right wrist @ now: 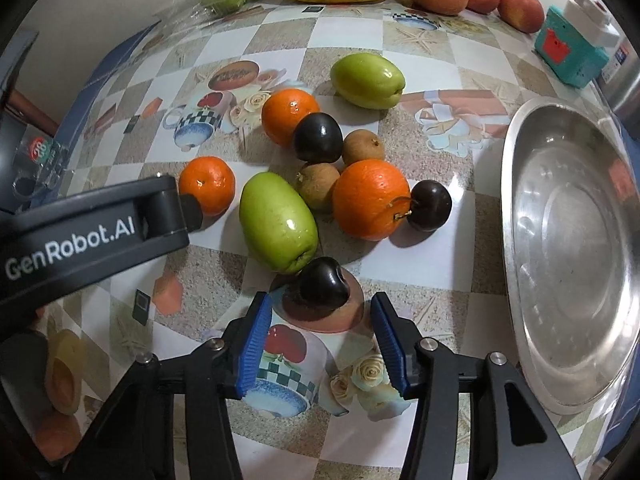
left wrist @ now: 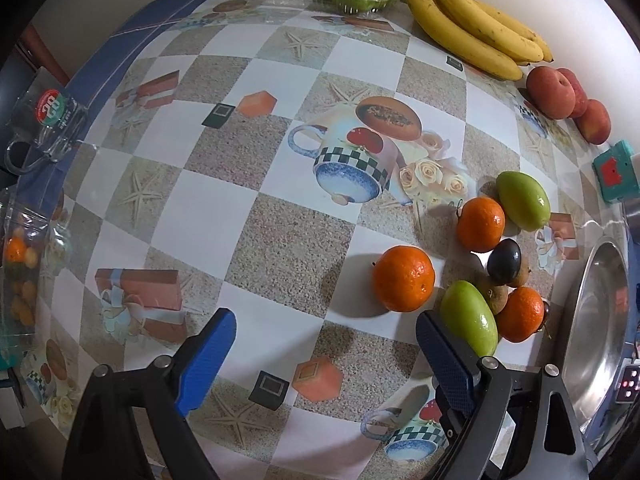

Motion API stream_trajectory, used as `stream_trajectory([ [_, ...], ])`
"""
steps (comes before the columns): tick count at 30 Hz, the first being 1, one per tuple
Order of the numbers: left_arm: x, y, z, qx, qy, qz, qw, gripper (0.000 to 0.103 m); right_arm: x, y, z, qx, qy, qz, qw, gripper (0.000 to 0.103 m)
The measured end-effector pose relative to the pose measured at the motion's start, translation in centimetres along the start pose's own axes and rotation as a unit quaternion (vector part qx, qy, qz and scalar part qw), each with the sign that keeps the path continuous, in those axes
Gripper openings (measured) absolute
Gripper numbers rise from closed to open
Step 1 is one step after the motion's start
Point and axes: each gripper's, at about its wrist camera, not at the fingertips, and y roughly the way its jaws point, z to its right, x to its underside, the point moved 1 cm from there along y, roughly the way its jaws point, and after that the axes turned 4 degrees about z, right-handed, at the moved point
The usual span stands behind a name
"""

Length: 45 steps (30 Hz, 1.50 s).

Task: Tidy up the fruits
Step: 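Move the right tool to the dark plum and close its fingers on it, then lift the plum with the right tool while the left tool grasps an orange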

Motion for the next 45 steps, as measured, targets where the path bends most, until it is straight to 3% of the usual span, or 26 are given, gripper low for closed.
stream_trajectory([
  [12, -0.2, -0.4, -0.2, 0.003, -0.004, 0.000, 1.0000, 0.093, -0.4, 1.0, -1.5, 0.015, -0.017, 0.011, 1.000, 0.039],
  [22, -0.3, -0.7, -0.1, 0.003, -0.004, 0.001, 1.0000, 0.093, -1.0, 1.5, -1.1, 0.003, -0.017, 0.012, 1.000, 0.028],
  [45, -0.9, -0.9, -0.3, 0.007, -0.012, 0.011, 0.9998, 0.092, 0.2, -2.2, 2.7, -0.014, 0.023, 0.030, 0.999, 0.027],
])
